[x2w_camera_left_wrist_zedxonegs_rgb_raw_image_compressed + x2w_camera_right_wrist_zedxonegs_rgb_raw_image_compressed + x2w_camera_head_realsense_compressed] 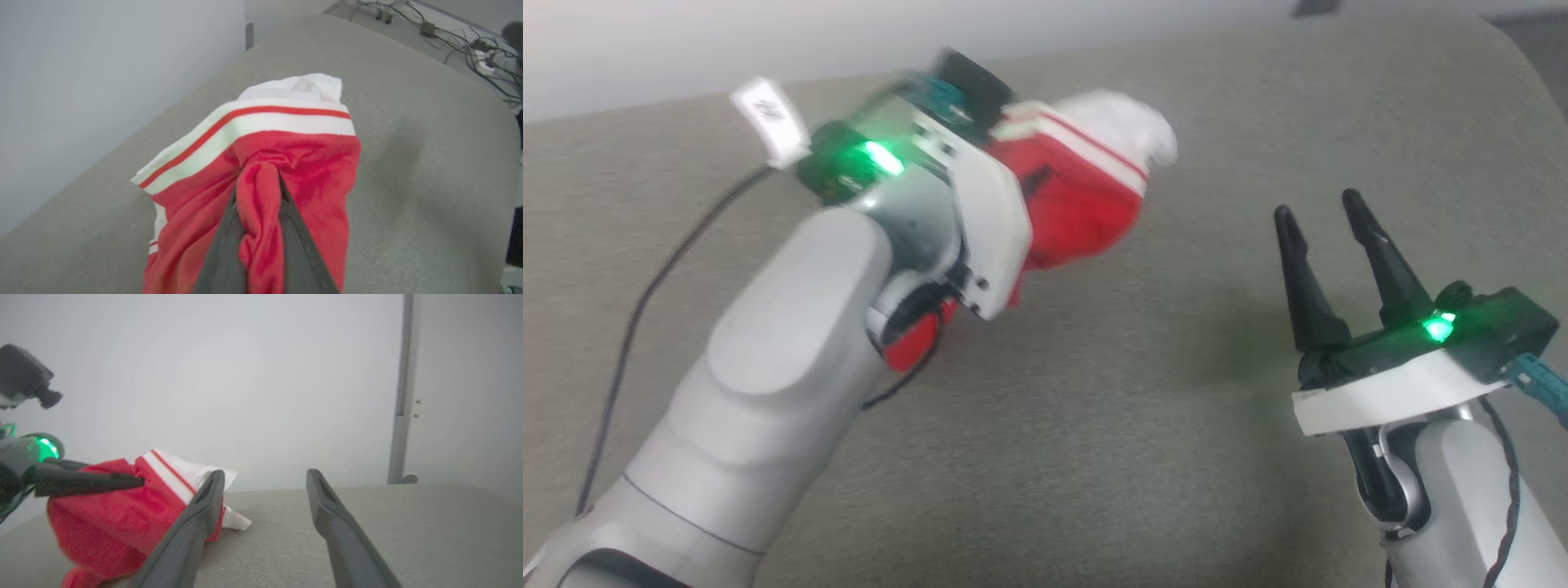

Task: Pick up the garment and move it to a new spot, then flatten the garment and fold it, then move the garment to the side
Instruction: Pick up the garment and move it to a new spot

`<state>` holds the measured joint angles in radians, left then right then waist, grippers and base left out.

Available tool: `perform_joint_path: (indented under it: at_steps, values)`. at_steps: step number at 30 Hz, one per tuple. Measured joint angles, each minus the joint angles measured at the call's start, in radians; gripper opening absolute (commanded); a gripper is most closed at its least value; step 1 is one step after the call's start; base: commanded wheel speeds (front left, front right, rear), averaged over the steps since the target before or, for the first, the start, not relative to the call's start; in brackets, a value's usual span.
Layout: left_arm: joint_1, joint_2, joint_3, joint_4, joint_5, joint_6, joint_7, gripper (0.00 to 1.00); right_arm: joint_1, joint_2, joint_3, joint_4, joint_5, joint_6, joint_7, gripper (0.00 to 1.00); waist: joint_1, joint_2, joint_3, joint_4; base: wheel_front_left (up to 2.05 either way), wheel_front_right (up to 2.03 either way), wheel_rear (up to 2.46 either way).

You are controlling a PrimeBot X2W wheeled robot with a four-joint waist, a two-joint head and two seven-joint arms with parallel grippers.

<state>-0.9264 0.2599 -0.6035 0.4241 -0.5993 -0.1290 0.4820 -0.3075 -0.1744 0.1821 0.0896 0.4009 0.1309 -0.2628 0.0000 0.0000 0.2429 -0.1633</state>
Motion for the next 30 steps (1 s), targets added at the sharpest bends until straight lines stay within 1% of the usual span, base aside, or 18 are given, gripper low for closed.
perform_joint_path:
  at_steps: [2,5,7,9,12,16,19,24,27,29,30]
  values:
    - [0.003,0.005,-0.049,-0.036,-0.016,0.0,0.032,0.0,-0.002,0.015,-0.019,-0.005,0.005,0.0,0.0,1.0,0.0,0.0,0.018,-0.032,0.0,0.0,0.0]
    - [-0.001,0.005,-0.111,-0.045,-0.035,0.0,0.061,0.0,-0.009,0.035,-0.042,-0.01,0.016,0.0,0.0,1.0,0.0,0.0,0.048,-0.086,0.0,0.0,0.0]
    - [-0.003,-0.015,-0.147,-0.031,-0.081,0.0,0.071,0.0,-0.016,0.05,-0.057,-0.01,0.025,0.0,0.0,1.0,0.0,0.0,0.07,-0.124,0.0,0.0,0.0]
    - [-0.017,-0.028,-0.183,-0.001,-0.102,0.0,0.081,0.0,-0.024,0.061,-0.068,-0.009,0.032,0.0,0.0,1.0,0.0,0.0,0.092,-0.162,0.0,0.0,0.0]
    - [-0.043,-0.029,-0.232,0.067,-0.126,0.0,0.081,0.0,-0.026,0.081,-0.075,-0.001,0.046,0.0,0.0,1.0,0.0,0.0,0.125,-0.217,0.0,0.0,0.0]
    - [-0.052,-0.011,-0.297,0.173,-0.14,0.0,0.08,0.0,-0.036,0.103,-0.068,0.009,0.059,0.0,0.0,1.0,0.0001,0.0,0.162,-0.289,0.0,0.0,0.0]
    - [-0.082,0.009,-0.336,0.229,-0.152,-0.002,0.077,0.0,-0.042,0.111,-0.066,0.012,0.067,0.0,0.0,1.0,0.0,0.0,0.183,-0.335,0.0,0.0,0.0]
    - [-0.134,0.029,-0.404,0.302,-0.165,-0.008,0.088,0.0,-0.044,0.117,-0.054,0.016,0.084,0.0,0.0,1.0,0.0001,0.0,0.212,-0.388,0.0,0.0,0.0]
    - [-0.171,0.039,-0.47,0.309,-0.169,-0.008,0.118,0.0,-0.044,0.119,-0.042,0.016,0.106,0.0,0.0,1.0,0.0,0.0,0.226,-0.402,0.0,0.0,0.0]
    - [-0.196,0.049,-0.52,0.308,-0.189,-0.011,0.109,0.0,-0.044,0.119,-0.027,0.019,0.114,0.0,0.0,1.0,0.0,0.0,0.231,-0.402,0.0,0.0,0.0]
    - [-0.2,0.05,-0.535,0.306,-0.196,-0.011,0.097,0.13,-0.044,0.12,-0.026,0.019,0.113,0.0,0.0,1.0,0.0,0.0,0.228,-0.398,0.0,0.0,0.0]
